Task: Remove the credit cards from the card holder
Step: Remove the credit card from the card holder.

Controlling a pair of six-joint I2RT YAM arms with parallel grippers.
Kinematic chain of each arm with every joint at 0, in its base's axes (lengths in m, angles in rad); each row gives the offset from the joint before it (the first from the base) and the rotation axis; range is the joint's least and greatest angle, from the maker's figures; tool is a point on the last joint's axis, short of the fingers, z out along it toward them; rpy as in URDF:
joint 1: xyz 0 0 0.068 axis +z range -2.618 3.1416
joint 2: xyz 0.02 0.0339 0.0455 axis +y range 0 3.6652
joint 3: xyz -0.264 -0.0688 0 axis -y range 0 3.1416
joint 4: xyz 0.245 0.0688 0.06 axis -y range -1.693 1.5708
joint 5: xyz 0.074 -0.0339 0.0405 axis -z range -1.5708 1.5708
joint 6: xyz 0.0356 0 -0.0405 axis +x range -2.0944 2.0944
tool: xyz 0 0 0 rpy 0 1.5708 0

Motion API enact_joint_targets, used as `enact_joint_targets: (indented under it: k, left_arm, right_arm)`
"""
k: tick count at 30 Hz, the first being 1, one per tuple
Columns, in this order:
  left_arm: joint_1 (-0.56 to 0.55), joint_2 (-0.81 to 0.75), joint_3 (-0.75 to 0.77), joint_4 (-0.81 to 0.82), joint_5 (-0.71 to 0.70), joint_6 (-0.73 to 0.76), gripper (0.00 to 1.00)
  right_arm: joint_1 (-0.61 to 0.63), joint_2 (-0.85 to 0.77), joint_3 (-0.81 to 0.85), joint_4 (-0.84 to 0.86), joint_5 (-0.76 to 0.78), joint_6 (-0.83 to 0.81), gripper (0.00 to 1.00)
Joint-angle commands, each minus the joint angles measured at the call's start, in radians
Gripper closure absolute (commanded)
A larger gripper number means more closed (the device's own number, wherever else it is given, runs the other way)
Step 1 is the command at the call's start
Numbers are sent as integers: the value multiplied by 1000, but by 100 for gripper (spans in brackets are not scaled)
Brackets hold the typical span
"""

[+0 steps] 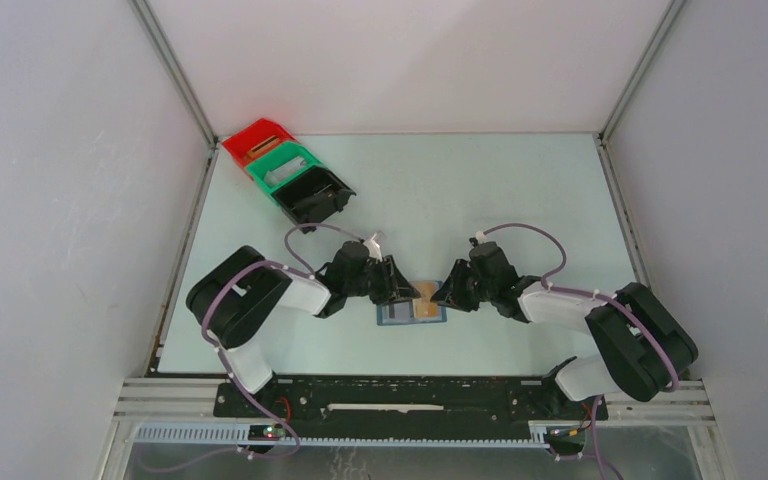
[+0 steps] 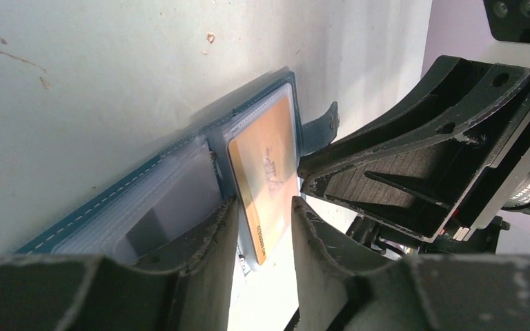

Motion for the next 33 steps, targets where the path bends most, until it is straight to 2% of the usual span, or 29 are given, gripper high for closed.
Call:
enact_joint_targets:
  k: [1,7,19,33]
  left_arm:
    - [0,25,16,-35,-11,12,64]
    - [1,24,8,-26,-10,11,68]
    - [2,-2,-20,-2,-15,6,65]
    - [6,1,-21,1,-5,4,63]
  right_arm:
    - [7,-8,30,28,11,-12,65]
    - [6,-10,30,28,14,-14,66]
    - [3,-28,61,18,55,-13,66]
    - [3,37,110,-21,99,-48,66]
